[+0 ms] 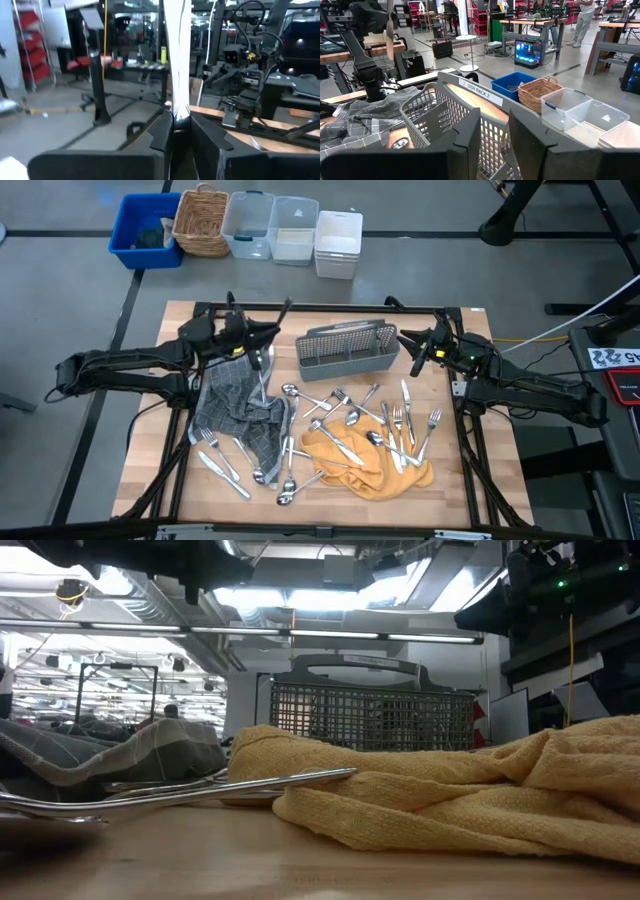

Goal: Sort silverware
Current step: Put the silver knife into the gray utensil holder

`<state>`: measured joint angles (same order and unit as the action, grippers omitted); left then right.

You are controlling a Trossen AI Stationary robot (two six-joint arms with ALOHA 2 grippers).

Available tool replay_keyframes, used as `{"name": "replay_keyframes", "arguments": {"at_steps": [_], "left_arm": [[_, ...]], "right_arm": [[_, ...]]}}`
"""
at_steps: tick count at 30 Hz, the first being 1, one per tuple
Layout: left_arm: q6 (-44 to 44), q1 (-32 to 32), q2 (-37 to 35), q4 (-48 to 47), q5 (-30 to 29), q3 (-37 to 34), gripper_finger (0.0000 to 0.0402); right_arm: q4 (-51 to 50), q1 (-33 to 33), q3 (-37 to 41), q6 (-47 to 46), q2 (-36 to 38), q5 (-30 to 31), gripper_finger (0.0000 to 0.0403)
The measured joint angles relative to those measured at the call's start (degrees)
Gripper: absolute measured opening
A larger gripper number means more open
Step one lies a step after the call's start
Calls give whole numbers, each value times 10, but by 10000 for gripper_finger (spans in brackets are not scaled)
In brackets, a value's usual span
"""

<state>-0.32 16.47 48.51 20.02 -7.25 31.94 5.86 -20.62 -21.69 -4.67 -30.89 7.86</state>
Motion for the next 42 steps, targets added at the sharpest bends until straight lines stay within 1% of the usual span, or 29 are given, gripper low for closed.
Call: {"name": "replay_keyframes", "arguments": {"at_steps": [9,13,18,24,28,32,37,42], "left_arm": [[-131,-23,0,41,-48,0,42],[-178,-37,7,46,-79,7,48],[-257,-57,46,29,-99,65,46],[-365,-73,120,-40,-108,158,48],[-456,-87,169,-73,-150,209,53],[-570,-104,211,-76,-195,238,51],[-705,-122,249,-79,-271,246,47],[-807,-128,280,-87,-341,246,46]], "right_arm": [[0,0,0,-1,0,0,104],[0,0,0,-32,0,4,104],[0,0,0,-41,0,5,104],[1,0,0,-41,0,6,104],[0,0,0,-41,0,6,104],[0,0,0,-41,0,6,104],[0,0,0,-41,0,7,104],[0,0,0,-41,0,7,104]]}}
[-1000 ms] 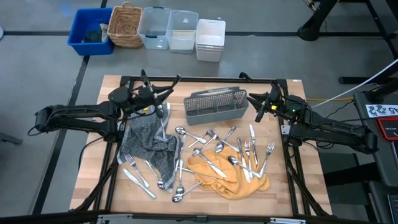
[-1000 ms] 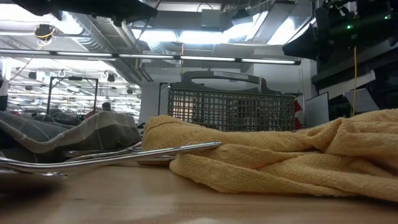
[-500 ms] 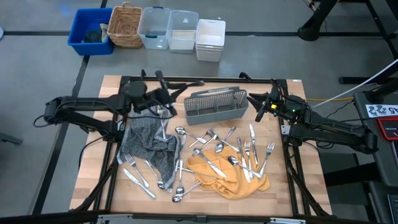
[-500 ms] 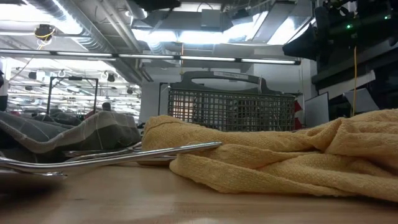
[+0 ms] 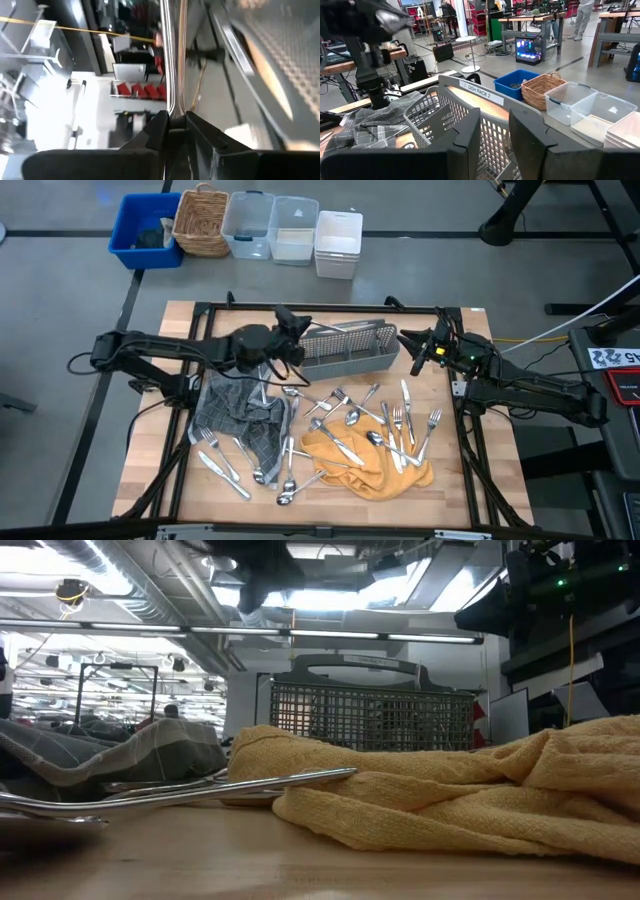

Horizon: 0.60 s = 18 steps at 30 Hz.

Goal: Sort silverware
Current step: Put the silver knife into the gray utensil holder

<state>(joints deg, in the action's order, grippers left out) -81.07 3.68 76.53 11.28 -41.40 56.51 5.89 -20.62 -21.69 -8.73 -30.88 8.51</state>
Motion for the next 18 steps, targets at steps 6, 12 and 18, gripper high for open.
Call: {"name": "replay_keyframes", "arguments": {"at_steps": [6,12,18], "left_arm": [[-122,0,37,-23,-55,0,46],[-209,-3,69,-46,-58,0,45],[-272,-4,89,-81,-57,0,45]], "right_arm": [[0,0,0,0,0,0,104],[0,0,0,0,0,0,104],[0,0,0,0,0,0,104]]}}
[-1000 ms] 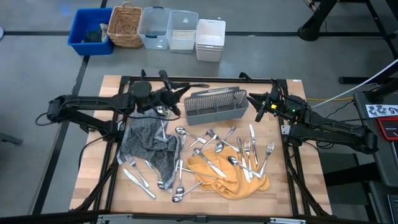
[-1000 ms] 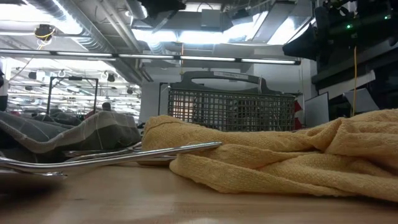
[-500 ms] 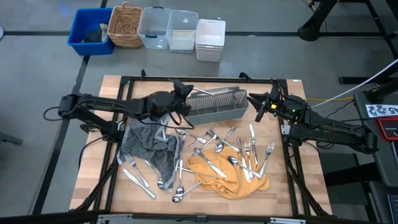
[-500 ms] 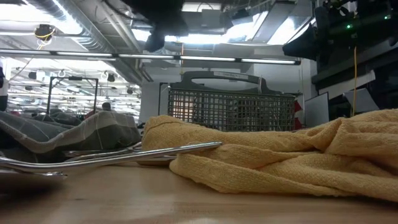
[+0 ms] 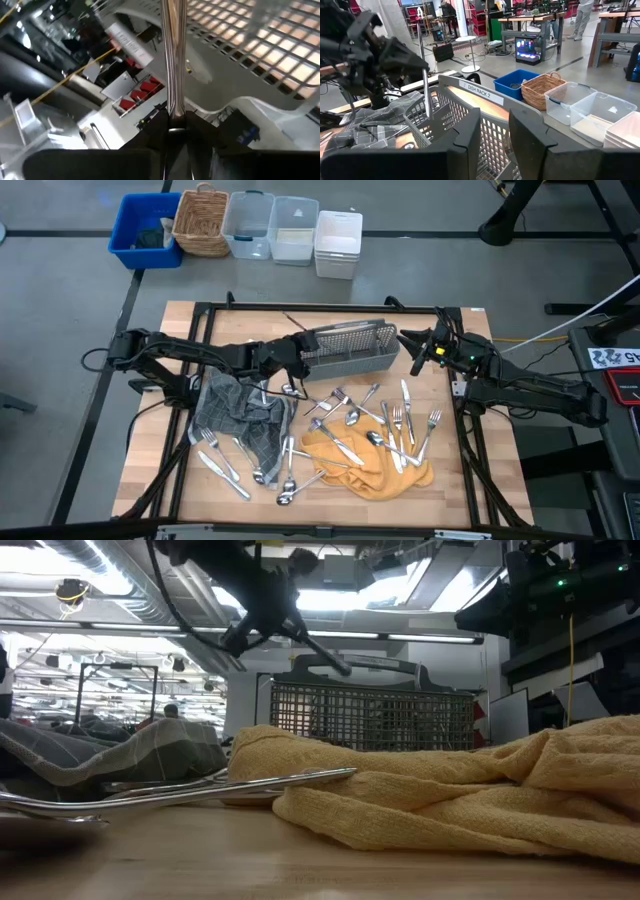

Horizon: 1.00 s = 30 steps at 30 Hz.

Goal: Sort silverware
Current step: Put the silver knife into the gray utensil holder

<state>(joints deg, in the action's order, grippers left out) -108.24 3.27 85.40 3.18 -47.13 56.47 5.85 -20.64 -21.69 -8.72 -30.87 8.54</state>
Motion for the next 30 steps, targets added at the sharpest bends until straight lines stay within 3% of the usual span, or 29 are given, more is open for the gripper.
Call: {"name": "replay_keyframes", "arguments": {"at_steps": [12,22,30], "left_arm": [[-29,2,24,-32,4,0,49],[18,2,23,-44,59,0,72],[33,1,23,-42,65,0,74]], "right_arm": [[0,0,0,0,0,0,104],[0,0,0,0,0,0,104],[0,0,0,0,0,0,104]]}}
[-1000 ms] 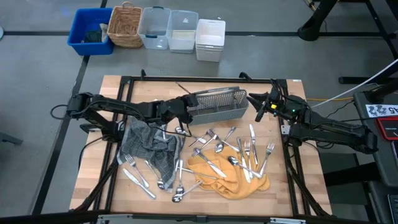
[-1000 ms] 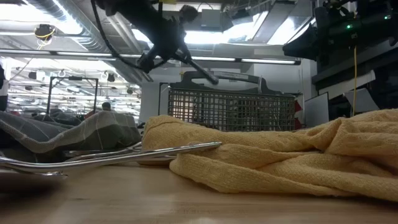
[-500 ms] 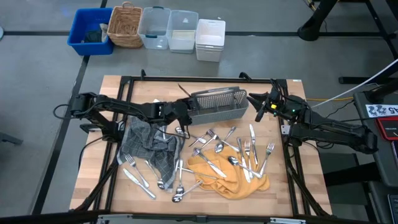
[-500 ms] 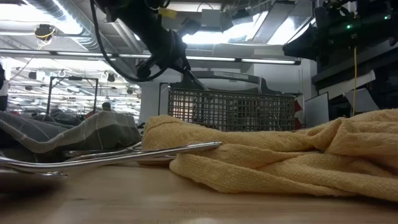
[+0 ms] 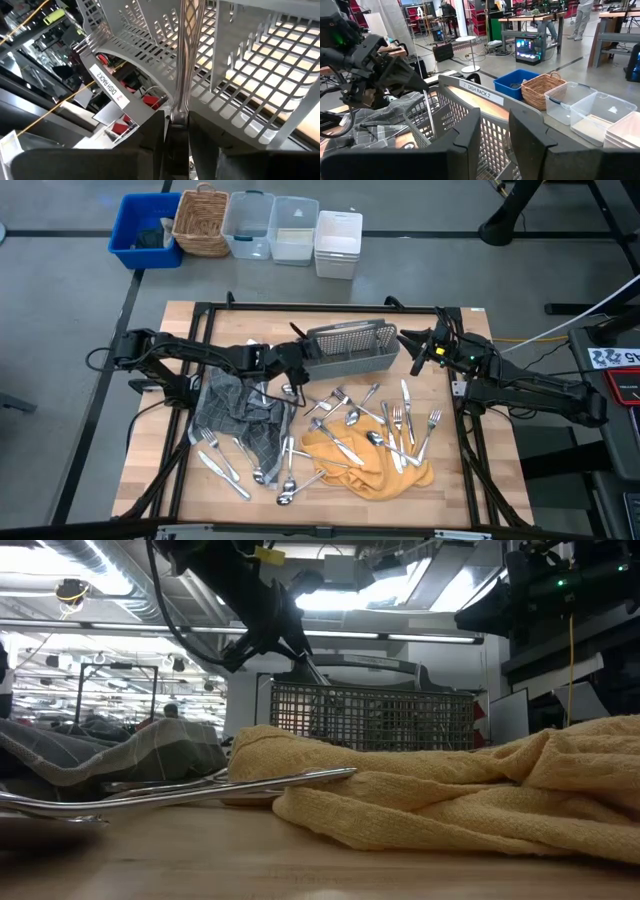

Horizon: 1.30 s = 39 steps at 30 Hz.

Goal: Sort silverware
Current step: Put the silver knife into the gray utensil holder

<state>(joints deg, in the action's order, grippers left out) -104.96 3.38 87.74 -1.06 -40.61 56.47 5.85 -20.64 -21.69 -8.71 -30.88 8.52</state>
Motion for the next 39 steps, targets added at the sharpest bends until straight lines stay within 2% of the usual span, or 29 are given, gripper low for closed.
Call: {"name": "replay_keyframes", "arguments": {"at_steps": [5,12,19,35,39], "left_arm": [[43,0,0,0,16,0,74],[45,0,0,0,44,0,74],[108,0,0,0,46,0,74],[164,0,-1,3,45,0,74],[218,0,-1,3,44,0,74]], "right_arm": [[0,0,0,0,0,0,104],[0,0,0,0,0,0,104],[0,0,0,0,0,0,104],[0,0,0,0,0,0,104],[1,0,0,0,0,0,104]]}}
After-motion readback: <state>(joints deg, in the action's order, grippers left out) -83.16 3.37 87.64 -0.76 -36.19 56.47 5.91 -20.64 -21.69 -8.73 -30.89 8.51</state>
